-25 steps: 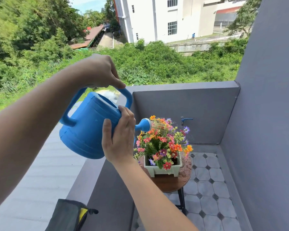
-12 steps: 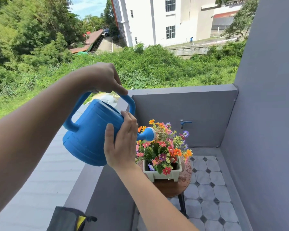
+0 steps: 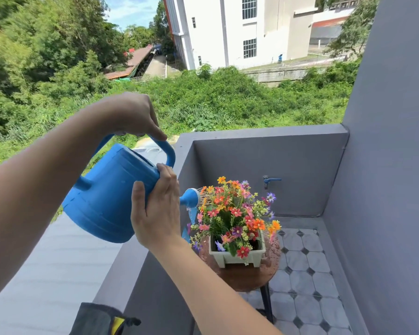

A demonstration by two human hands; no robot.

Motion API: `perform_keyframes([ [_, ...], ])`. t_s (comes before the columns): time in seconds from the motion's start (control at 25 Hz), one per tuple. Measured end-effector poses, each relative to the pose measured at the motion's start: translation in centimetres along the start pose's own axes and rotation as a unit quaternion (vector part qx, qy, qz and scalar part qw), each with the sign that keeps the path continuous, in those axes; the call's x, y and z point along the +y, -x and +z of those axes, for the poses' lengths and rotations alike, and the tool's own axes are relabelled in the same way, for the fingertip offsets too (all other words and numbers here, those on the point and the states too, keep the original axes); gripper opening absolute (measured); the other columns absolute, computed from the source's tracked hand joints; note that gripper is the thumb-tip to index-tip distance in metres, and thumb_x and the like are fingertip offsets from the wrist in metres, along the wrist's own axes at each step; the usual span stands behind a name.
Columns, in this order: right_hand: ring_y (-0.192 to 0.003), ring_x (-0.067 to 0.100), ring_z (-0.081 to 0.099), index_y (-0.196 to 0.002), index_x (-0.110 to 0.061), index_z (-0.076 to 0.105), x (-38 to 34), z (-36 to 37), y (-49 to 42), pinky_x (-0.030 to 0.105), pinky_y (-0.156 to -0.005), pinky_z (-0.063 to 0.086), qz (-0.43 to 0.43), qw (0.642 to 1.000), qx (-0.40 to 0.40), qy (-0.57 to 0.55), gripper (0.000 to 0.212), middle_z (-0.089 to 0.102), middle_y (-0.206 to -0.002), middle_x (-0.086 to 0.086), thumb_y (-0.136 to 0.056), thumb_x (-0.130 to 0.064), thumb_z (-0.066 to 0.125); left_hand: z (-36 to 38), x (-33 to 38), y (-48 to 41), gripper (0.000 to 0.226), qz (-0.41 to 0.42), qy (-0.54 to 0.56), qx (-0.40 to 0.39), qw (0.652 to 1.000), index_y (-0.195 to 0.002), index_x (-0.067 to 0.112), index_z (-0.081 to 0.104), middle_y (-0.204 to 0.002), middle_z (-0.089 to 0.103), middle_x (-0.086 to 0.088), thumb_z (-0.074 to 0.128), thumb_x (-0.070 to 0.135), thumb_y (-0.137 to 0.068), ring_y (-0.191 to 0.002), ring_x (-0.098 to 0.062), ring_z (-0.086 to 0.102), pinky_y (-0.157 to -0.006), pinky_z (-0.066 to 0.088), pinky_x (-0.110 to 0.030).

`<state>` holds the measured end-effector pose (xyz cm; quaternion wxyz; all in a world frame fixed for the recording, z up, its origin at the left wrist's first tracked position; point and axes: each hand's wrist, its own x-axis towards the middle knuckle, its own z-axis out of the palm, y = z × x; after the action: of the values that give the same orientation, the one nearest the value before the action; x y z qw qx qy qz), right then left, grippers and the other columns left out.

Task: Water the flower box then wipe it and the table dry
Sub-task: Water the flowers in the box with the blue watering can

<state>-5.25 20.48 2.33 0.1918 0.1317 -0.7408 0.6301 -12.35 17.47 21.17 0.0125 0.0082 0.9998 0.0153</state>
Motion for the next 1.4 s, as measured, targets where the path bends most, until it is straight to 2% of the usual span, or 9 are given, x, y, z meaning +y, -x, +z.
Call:
perform_keyframes([
  [0.08, -0.141, 0.020, 0.022, -0.142, -0.007, 0.030, -0.3, -0.1, 1.1, 0.043, -0.118, 0.019, 0.007, 1.000, 0.007, 0.003, 0.080, 0.033, -0.149, 0.007, -0.088, -0.064, 0.011, 0.3, 0.1, 0.2, 0.030, 0.001, 0.005, -0.032, 0.999, -0.089, 0.016, 0.077, -0.055, 0.055, -0.003, 0.075, 0.041, -0.073, -0.041, -0.017, 0.040, -0.042, 0.032, -0.020],
  [0.2, -0.140, 0.016, 0.024, -0.140, -0.010, 0.029, -0.5, -0.5, 2.3, 0.043, -0.118, 0.021, -0.008, 0.999, 0.051, 0.014, 0.070, 0.035, -0.146, 0.004, -0.092, -0.060, 0.015, 0.4, 0.8, 0.4, 0.028, 0.022, 0.022, -0.064, 0.998, -0.086, 0.016, 0.077, -0.052, 0.052, -0.001, 0.075, 0.041, -0.073, -0.033, -0.013, 0.032, -0.035, 0.028, -0.017],
  [0.36, -0.141, 0.017, 0.029, -0.138, -0.016, 0.028, 0.3, -1.8, 1.6, 0.045, -0.117, 0.027, -0.033, 0.992, 0.113, 0.043, 0.058, 0.038, -0.145, 0.004, -0.096, -0.056, 0.019, 0.4, 2.4, 0.2, 0.027, 0.052, 0.070, -0.057, 0.995, -0.087, 0.014, 0.077, -0.051, 0.050, -0.001, 0.075, 0.038, -0.074, -0.033, -0.012, 0.029, -0.034, 0.025, -0.016],
  [0.64, -0.141, 0.023, 0.028, -0.141, -0.007, 0.030, 0.0, -2.6, 0.0, 0.048, -0.115, 0.026, -0.033, 0.997, 0.064, 0.036, 0.072, 0.035, -0.147, 0.009, -0.093, -0.059, 0.016, -0.6, 2.3, 0.3, 0.030, 0.053, 0.038, -0.006, 0.998, -0.091, 0.014, 0.077, -0.053, 0.055, -0.002, 0.073, 0.040, -0.076, -0.038, -0.014, 0.037, -0.041, 0.032, -0.020],
  [0.8, -0.142, 0.019, 0.026, -0.142, -0.008, 0.029, -0.5, -2.6, 1.2, 0.044, -0.116, 0.026, -0.023, 0.998, 0.048, 0.022, 0.075, 0.035, -0.148, 0.006, -0.091, -0.062, 0.014, -0.5, 2.3, 0.6, 0.030, 0.044, 0.024, -0.033, 0.998, -0.088, 0.011, 0.076, -0.053, 0.053, -0.003, 0.074, 0.039, -0.075, -0.035, -0.015, 0.035, -0.037, 0.029, -0.018],
  [0.96, -0.142, 0.017, 0.025, -0.142, -0.009, 0.029, -0.6, -3.0, 2.4, 0.044, -0.117, 0.024, -0.015, 0.997, 0.070, 0.015, 0.073, 0.033, -0.148, 0.004, -0.092, -0.061, 0.016, 0.0, 3.4, 0.6, 0.030, 0.058, 0.026, -0.067, 0.996, -0.084, 0.012, 0.076, -0.052, 0.052, -0.002, 0.075, 0.040, -0.073, -0.034, -0.015, 0.032, -0.035, 0.027, -0.019],
  [1.24, -0.142, 0.021, 0.025, -0.142, -0.007, 0.029, -0.8, -3.4, 0.9, 0.045, -0.117, 0.024, -0.028, 0.996, 0.085, 0.021, 0.073, 0.034, -0.147, 0.008, -0.093, -0.059, 0.016, -0.9, 3.5, 0.5, 0.028, 0.066, 0.037, -0.033, 0.997, -0.084, 0.012, 0.076, -0.051, 0.052, -0.003, 0.075, 0.039, -0.074, -0.030, -0.012, 0.032, -0.033, 0.027, -0.016],
  [1.4, -0.142, 0.021, 0.025, -0.142, -0.007, 0.029, -1.6, -2.6, 1.3, 0.045, -0.117, 0.023, -0.018, 0.998, 0.053, 0.003, 0.071, 0.033, -0.148, 0.007, -0.094, -0.058, 0.020, -1.0, 2.4, 0.8, 0.028, 0.051, 0.025, -0.035, 0.998, -0.086, 0.012, 0.076, -0.051, 0.052, -0.003, 0.074, 0.038, -0.075, -0.032, -0.013, 0.032, -0.033, 0.027, -0.017],
])
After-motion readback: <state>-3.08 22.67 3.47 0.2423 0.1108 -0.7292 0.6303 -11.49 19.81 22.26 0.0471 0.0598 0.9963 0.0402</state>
